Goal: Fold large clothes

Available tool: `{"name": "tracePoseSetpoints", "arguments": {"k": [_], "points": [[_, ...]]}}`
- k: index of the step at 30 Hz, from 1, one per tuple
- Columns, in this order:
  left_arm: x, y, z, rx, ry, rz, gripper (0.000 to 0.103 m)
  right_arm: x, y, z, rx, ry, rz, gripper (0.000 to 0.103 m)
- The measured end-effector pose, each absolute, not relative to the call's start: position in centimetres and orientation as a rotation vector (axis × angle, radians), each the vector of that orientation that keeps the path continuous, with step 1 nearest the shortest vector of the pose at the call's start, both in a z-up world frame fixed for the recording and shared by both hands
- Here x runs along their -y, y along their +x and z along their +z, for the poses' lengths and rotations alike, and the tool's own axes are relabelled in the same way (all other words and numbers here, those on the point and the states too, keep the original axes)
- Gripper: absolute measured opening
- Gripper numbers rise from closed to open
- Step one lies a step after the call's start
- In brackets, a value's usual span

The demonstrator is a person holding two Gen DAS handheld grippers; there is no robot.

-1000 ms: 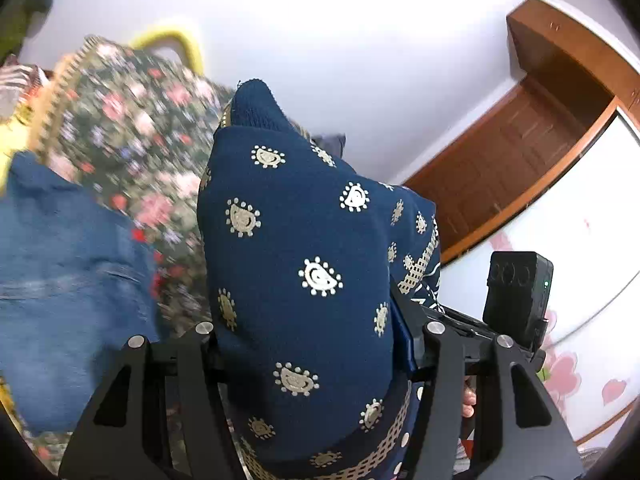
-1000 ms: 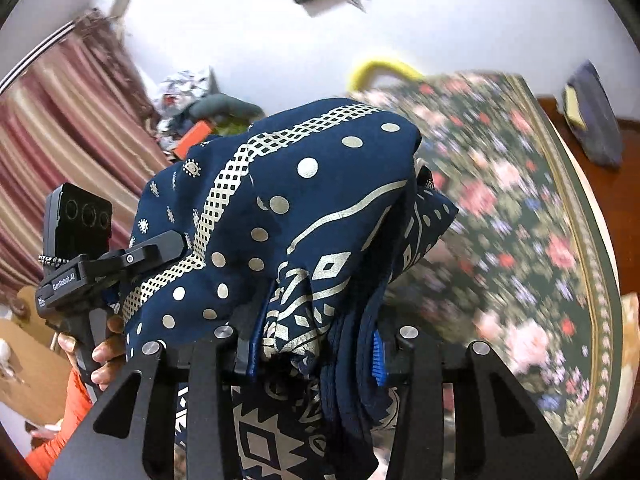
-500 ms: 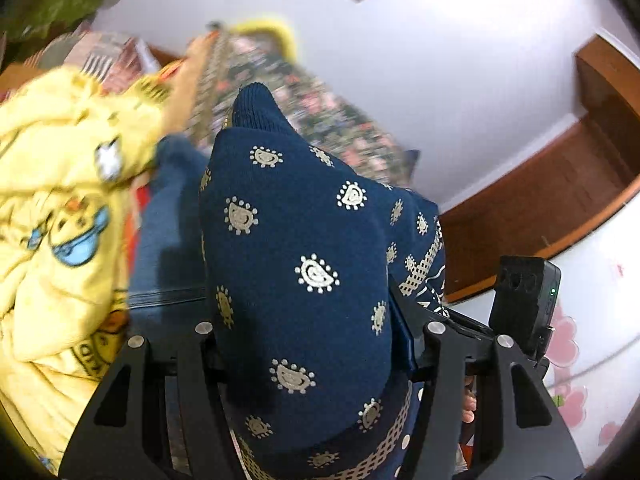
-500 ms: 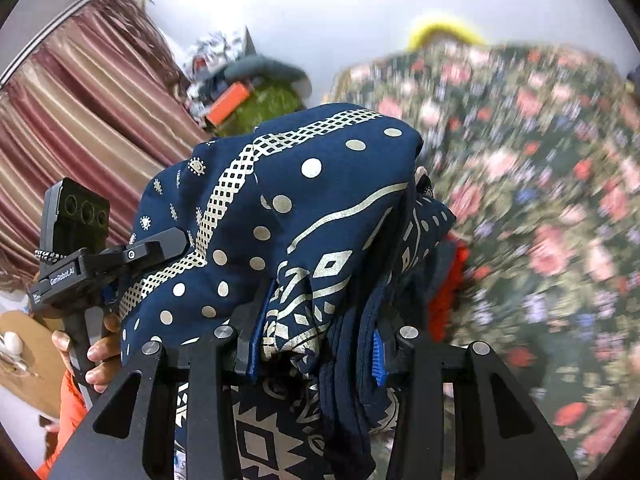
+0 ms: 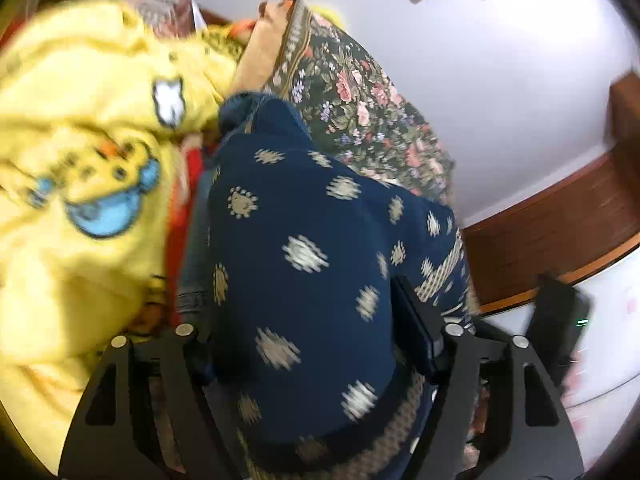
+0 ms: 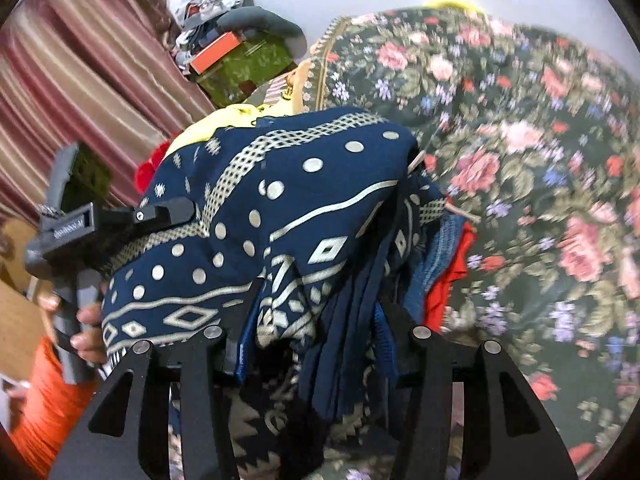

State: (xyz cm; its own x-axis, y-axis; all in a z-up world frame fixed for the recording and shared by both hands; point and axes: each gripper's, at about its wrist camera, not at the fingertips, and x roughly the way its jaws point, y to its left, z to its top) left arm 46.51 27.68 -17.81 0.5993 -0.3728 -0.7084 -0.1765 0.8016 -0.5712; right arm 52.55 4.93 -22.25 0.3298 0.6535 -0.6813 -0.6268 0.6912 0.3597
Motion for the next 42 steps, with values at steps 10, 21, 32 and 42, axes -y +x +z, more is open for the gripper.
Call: {"name": "tracePoseSetpoints", "arguments": {"k": [10,21,32,42], "points": [[-24.5,39.2,-15.0,-0.868,-0.354,-0.019,0.084,-3.1,47.8,-22.0,-0.843,-0.107,0.709,0.069],[-21.6,33.2,-13.7,-0.862,-0.222,0.065,0.089,1.0,42.3,-17.9,-0.773,-0.041,0.677,0.07],[-16.3,23.2,-1.3,-0.505,-0.116,0.076,0.089,4.1,29.5,-6.6,-0.337,0.002,0.699,0.07],[-10.6,12.5,4.7,-0.193,-0.068,0.08,0.089,6.3,19.3,-3.0,-0.074,0.06,0.715,0.071]]}}
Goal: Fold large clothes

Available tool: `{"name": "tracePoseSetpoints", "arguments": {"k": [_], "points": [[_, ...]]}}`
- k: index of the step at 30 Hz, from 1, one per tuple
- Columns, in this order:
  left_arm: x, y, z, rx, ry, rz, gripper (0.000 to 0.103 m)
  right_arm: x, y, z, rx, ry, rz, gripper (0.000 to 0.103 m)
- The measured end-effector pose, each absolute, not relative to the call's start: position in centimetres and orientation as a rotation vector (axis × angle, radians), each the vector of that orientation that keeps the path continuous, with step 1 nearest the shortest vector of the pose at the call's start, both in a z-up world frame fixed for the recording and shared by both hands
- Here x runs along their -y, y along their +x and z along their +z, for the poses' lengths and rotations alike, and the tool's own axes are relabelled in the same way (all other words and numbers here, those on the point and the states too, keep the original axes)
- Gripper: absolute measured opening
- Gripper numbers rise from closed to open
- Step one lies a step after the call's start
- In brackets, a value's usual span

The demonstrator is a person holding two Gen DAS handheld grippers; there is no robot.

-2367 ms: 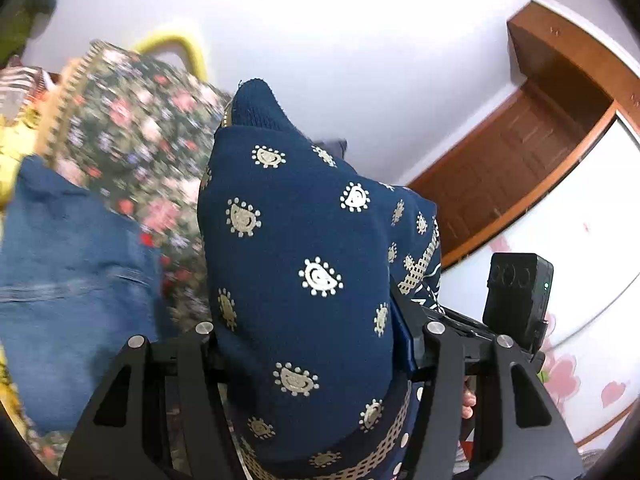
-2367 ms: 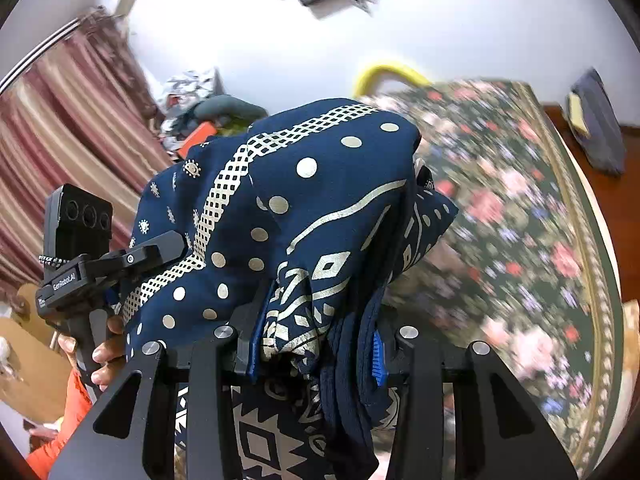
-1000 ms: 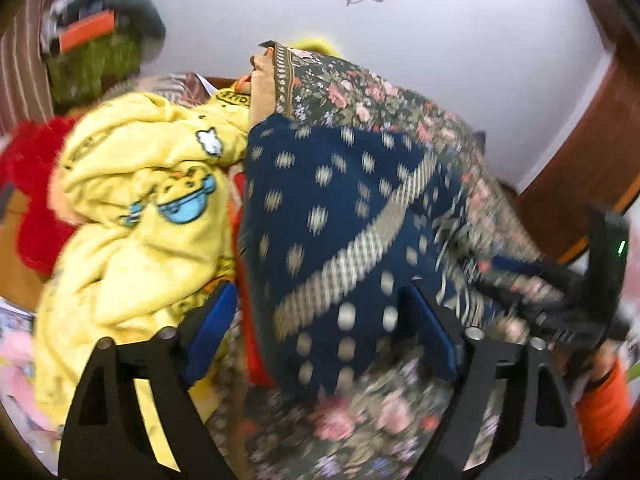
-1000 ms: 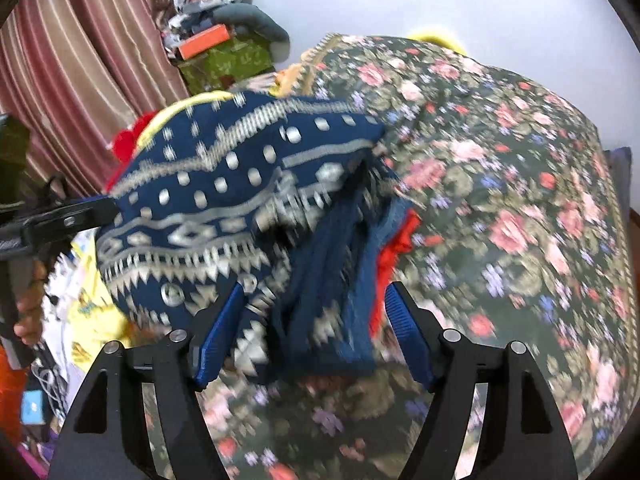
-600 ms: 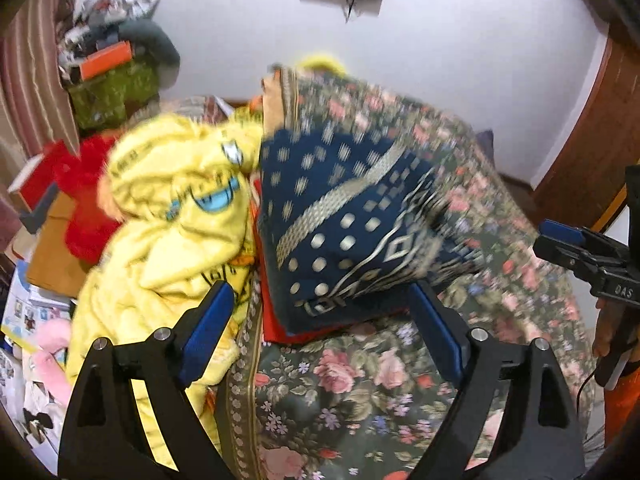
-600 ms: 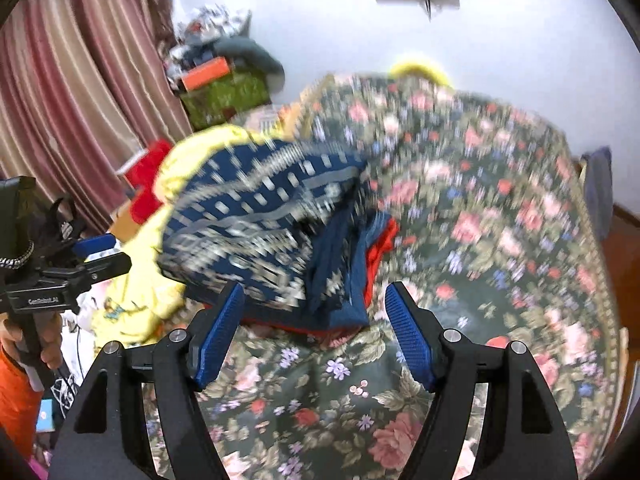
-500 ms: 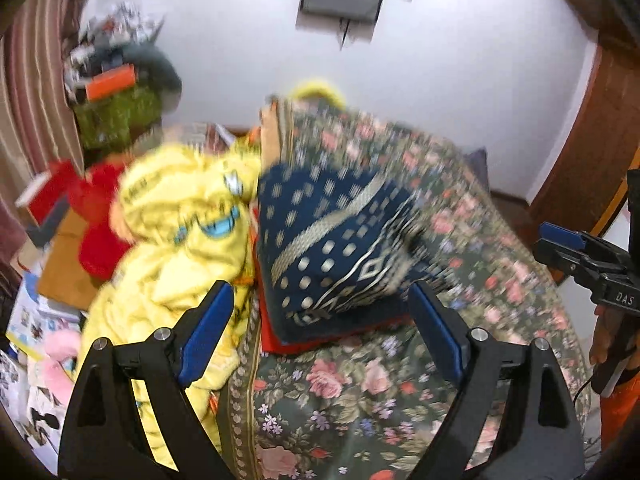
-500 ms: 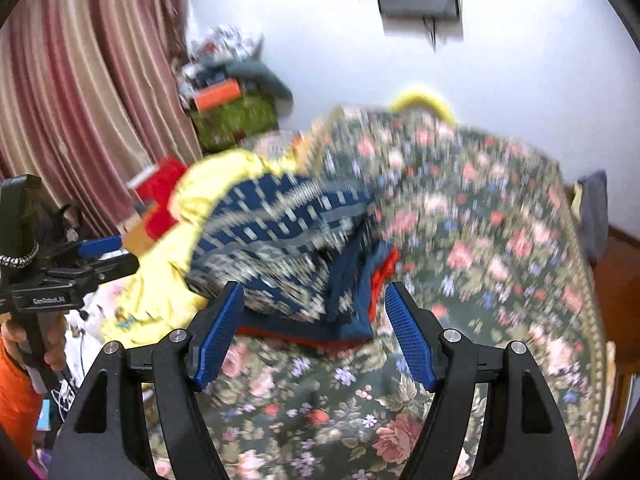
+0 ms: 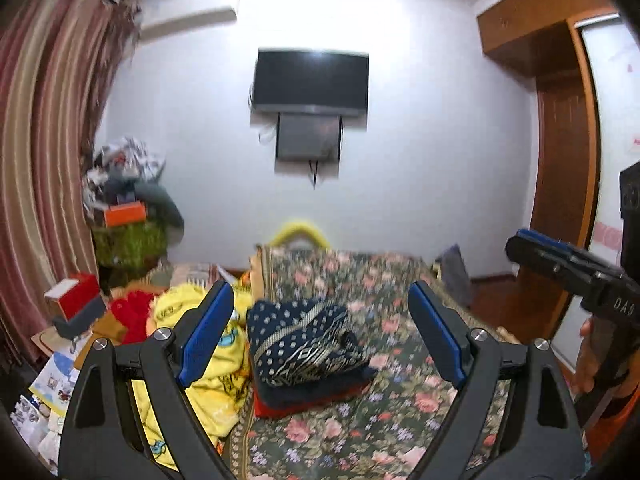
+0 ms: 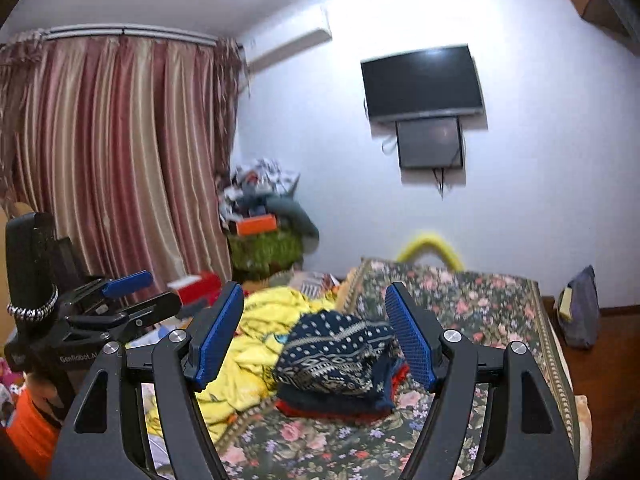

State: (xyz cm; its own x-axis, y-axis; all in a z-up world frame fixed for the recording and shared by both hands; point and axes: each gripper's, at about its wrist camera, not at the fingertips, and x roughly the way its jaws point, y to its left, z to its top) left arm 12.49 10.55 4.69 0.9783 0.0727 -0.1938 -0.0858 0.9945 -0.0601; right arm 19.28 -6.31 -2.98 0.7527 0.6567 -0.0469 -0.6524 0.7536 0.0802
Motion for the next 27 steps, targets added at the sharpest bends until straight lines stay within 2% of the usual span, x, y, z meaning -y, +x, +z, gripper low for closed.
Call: {"name": "tracePoseSetpoints", "arguments": {"k": [3,6,8,12,27], "points": [[-9.9,10.3,5.0,-0.142,-0.075,0.074,0.089,6.4,17.2,-3.0,-0.028,0.056,0.693,0.075],[-9.2,8.9,4.9,-0.118,-0.056,0.091,0.09,6.2,16.3,-3.3,-0.001,0.049,0.663,0.084],[-8.9,8.3,4.6,-0.118,-0.05,0.096,0.097,6.2,16.1,-3.4,0.004,0.048,0.643,0.086],[-8.9,7.6,4.3,-0.122,-0.068,0.119,0.102,6.1,16.1,-3.9,0.005,0.041,0.602,0.103],[-8.9,7.6,3.3,-0.151,-0.089,0.122,0.102,6.7,15.8,-4.9,-0.03,0.038,0.562,0.103]]}}
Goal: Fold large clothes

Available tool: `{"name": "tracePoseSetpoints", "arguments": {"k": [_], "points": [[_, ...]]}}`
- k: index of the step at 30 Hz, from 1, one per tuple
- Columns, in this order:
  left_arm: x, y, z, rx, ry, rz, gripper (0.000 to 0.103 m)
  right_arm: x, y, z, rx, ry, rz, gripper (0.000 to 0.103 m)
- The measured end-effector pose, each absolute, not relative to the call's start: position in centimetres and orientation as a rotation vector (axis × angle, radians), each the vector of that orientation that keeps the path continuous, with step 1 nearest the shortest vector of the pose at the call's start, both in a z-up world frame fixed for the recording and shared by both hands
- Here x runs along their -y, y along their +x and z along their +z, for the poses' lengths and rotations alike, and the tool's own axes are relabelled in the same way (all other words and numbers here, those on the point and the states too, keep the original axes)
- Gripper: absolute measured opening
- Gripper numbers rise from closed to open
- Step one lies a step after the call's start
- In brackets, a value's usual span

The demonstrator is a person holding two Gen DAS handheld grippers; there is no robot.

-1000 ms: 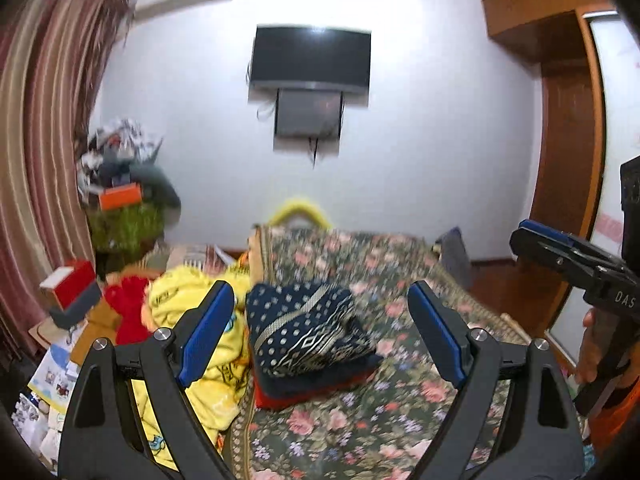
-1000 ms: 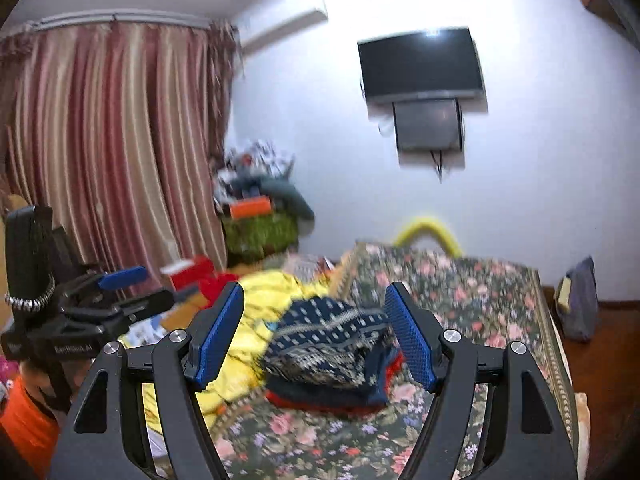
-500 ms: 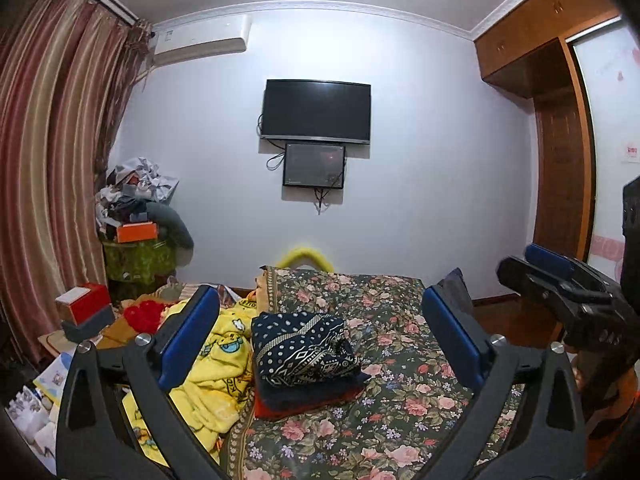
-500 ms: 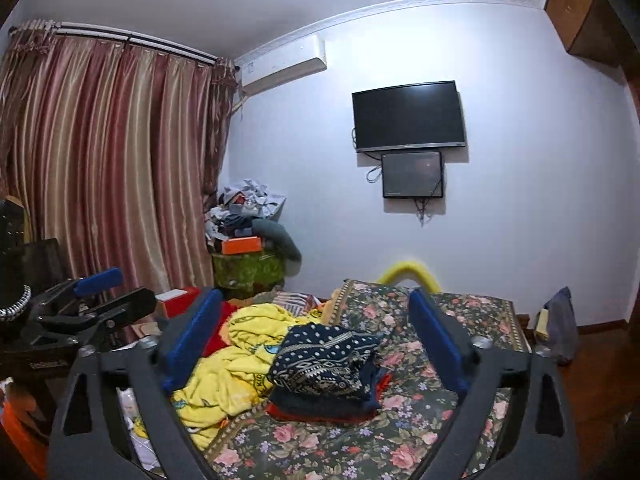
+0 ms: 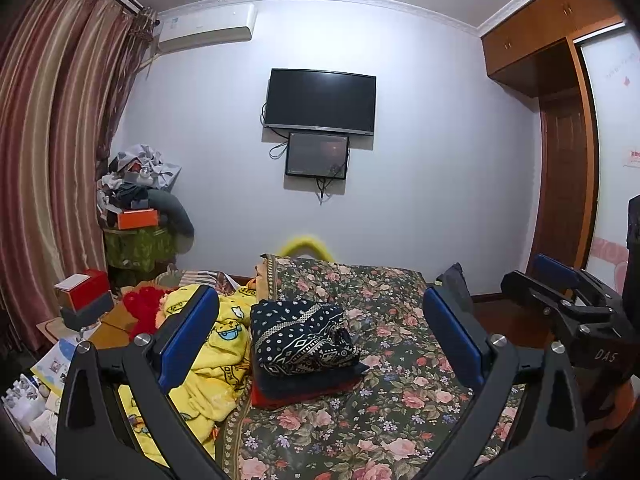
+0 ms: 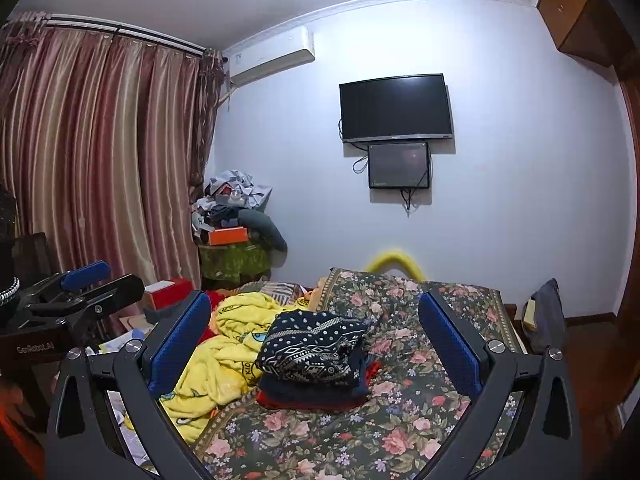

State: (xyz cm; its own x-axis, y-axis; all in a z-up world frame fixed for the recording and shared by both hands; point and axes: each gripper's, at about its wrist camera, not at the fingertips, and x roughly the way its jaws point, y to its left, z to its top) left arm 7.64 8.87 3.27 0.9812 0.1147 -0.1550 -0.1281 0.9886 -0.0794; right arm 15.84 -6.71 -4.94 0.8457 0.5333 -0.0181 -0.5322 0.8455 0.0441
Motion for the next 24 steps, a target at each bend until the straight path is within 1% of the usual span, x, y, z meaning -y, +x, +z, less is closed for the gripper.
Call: {"name": "tracePoseSetpoints", "arguments": {"k": [24], "points": [[-9.1,8.8,2.2,-0.2,-0.098,0.113,0.102,7.1,15.9,-5.3,-0.075,0.05,0.562,0.103]]}}
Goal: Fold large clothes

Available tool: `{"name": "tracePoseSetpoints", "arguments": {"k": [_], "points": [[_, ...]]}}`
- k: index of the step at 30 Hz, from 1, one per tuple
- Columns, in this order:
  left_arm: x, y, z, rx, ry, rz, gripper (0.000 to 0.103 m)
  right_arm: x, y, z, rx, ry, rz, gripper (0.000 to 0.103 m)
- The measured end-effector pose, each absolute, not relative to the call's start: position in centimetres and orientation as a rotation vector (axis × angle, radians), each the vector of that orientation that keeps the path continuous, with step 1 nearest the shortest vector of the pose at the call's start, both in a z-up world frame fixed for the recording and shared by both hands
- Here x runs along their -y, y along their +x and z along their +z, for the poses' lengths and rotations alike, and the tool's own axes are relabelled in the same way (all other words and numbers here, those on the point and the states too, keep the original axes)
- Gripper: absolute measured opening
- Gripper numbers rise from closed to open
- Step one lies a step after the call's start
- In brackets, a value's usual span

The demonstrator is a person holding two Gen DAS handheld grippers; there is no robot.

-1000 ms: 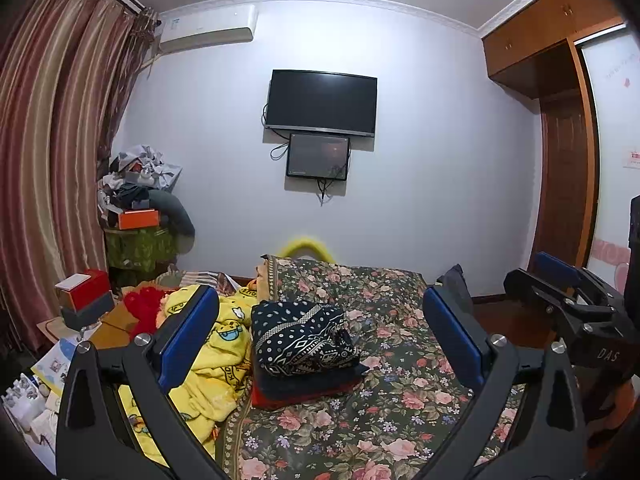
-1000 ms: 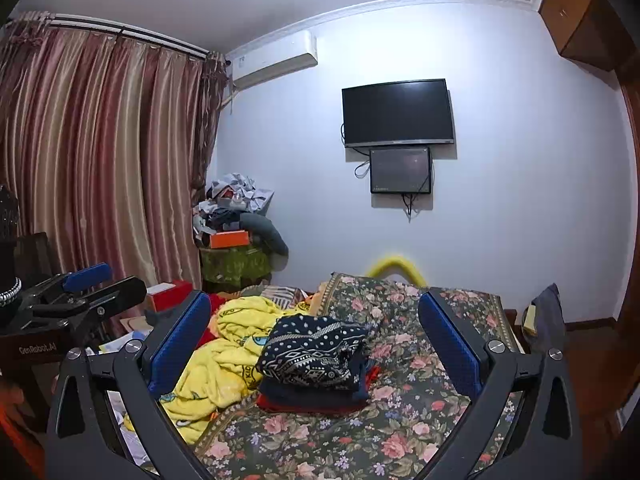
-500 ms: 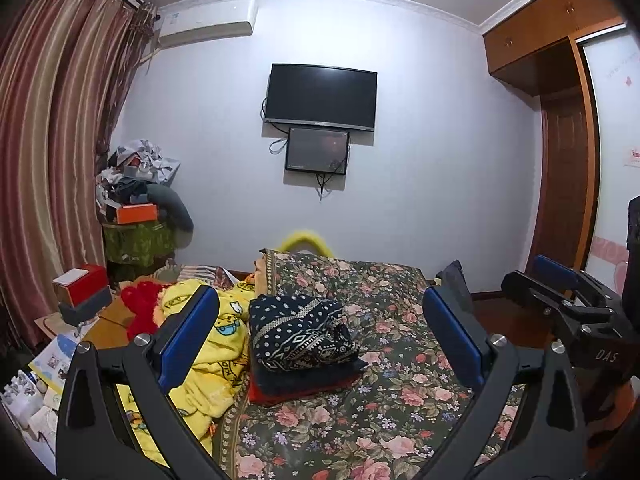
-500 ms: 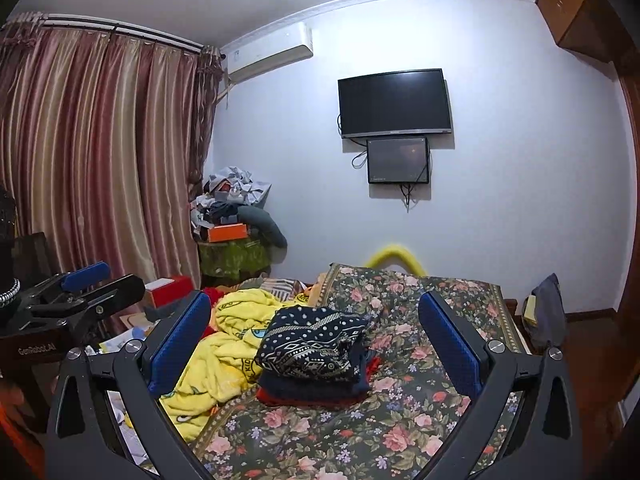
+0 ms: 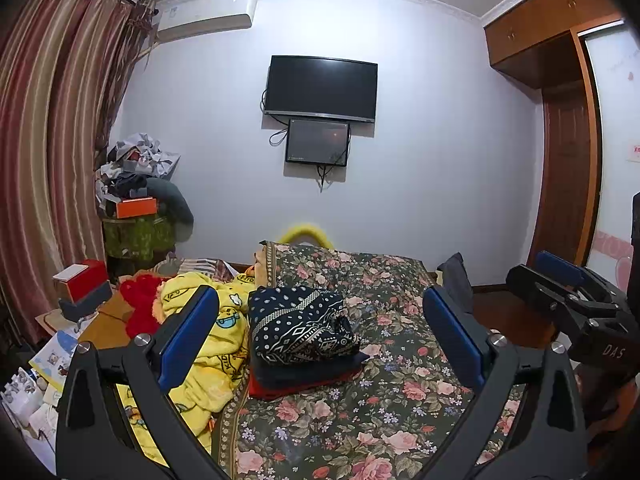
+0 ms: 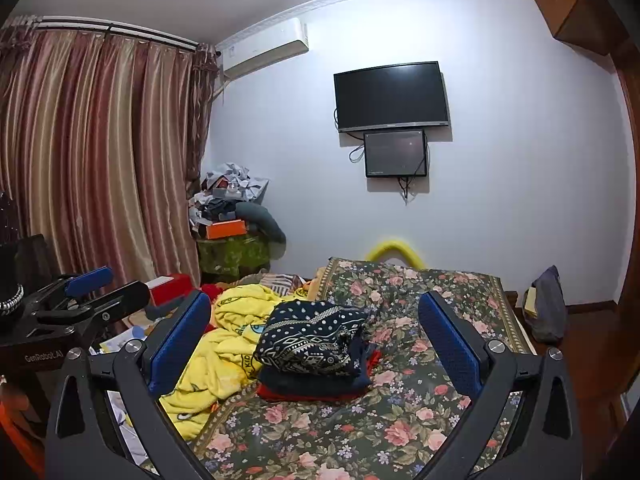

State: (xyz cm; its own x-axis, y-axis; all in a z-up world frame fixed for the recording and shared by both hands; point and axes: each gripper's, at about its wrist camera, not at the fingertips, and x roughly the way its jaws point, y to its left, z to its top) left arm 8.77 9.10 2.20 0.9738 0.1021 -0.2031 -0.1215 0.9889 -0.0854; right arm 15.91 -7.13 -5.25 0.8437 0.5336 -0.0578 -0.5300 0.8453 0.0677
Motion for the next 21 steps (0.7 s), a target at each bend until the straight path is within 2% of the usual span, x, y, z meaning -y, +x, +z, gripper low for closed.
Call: {"name": "tracePoseSetpoints", "arguments": {"k": [21], "points": [[-9.04,9.14,1.94,-0.216,-0.09,0.089,0.102,7.33,16.17,-5.47,-0.09,0.064,0.555,0.103]]}}
